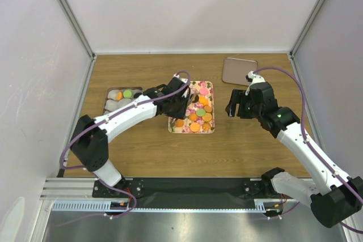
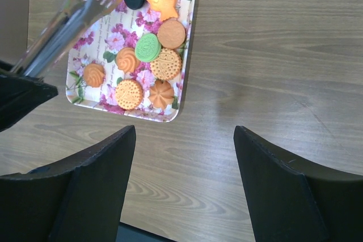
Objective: Pack the cookies
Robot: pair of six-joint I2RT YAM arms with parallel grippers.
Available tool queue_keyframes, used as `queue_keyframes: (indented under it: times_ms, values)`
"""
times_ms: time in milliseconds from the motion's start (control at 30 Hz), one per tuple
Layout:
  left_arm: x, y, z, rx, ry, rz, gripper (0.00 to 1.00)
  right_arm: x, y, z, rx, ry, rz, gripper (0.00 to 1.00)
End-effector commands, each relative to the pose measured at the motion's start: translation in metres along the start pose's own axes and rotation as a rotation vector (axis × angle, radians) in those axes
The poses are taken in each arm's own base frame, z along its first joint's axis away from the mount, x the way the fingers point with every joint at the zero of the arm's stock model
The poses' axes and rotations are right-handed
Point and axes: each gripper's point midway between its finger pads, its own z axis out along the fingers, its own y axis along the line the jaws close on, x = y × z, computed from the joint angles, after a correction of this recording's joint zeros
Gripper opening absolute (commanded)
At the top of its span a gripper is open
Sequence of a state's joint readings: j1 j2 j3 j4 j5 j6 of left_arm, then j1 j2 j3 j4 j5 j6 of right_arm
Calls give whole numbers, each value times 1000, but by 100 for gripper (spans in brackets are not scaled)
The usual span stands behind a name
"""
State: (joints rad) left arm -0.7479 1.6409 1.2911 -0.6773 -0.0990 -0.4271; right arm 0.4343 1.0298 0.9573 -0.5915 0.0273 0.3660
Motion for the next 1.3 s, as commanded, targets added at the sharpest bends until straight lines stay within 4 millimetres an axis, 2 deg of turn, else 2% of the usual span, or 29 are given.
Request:
queue_keyframes:
  times_ms: [0,133,200,467,633,833,1267]
  values:
    - [-8,5,-24,1,-65,-21,41,-16,8,-6,-36,-61,12,76]
    - [-1,10,-28,-7,-64,-21,41,-16,9,-7,-42,-65,16,76]
    - [1,11,-25,-14,-52,-15,46,-17,10,-7,-44,-65,16,76]
    - [-2,8,-8,-20,-26,7,52,-19,10,-12,-43,-71,13,76]
    - [-8,6,6,-3,-7,4,52,-19,7,-14,-27,-70,4,76]
    - [-17,2,10,20,-18,1,52,-20,5,-16,-21,-74,2,76]
    - [-17,8,24,-2,17,-1,50,-21,7,-11,-24,-68,-5,77]
